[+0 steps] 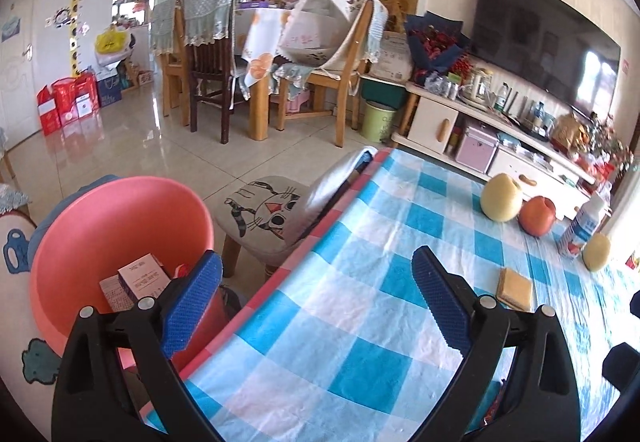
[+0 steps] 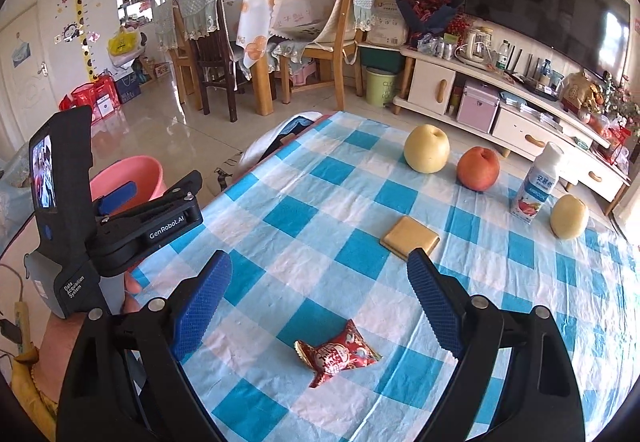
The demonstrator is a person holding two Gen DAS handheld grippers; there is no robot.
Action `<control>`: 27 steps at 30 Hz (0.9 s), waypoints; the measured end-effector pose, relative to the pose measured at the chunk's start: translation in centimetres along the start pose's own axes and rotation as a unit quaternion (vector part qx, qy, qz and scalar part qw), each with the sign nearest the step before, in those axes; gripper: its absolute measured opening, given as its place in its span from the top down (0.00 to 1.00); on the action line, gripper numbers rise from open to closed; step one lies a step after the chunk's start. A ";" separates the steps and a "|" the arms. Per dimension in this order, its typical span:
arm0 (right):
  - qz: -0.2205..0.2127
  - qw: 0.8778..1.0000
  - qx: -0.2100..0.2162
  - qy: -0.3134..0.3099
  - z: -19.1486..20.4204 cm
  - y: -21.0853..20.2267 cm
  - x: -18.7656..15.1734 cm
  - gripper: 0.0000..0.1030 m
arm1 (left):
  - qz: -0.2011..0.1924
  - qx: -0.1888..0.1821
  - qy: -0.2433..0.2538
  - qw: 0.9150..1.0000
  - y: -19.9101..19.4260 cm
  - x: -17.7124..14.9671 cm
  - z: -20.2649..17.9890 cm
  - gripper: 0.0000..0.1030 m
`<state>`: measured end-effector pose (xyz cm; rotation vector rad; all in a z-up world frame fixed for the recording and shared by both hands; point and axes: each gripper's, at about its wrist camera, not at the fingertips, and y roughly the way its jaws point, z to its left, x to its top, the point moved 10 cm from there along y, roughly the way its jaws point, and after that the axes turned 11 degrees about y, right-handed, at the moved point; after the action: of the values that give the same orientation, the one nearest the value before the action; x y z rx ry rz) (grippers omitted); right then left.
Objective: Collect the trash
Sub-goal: 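Move both tools back over the table toward the small red candy packet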
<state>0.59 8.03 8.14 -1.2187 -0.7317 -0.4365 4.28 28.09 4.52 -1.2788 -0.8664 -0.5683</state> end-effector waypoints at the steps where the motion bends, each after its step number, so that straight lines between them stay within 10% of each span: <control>1: -0.001 1.000 -0.001 0.003 -0.5 -0.1 0.0 0.14 | -0.001 -0.002 0.006 1.000 -0.1 0.0 -0.5 0.06; 27: -0.001 0.994 -0.046 0.099 -12.4 -1.7 -0.5 0.14 | 0.033 -0.118 0.118 0.985 -0.6 -2.3 -12.2 0.06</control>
<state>2.49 -4.26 6.92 -1.2409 -0.5486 -0.5890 5.43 15.93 2.36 -1.4155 -0.5707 -0.7702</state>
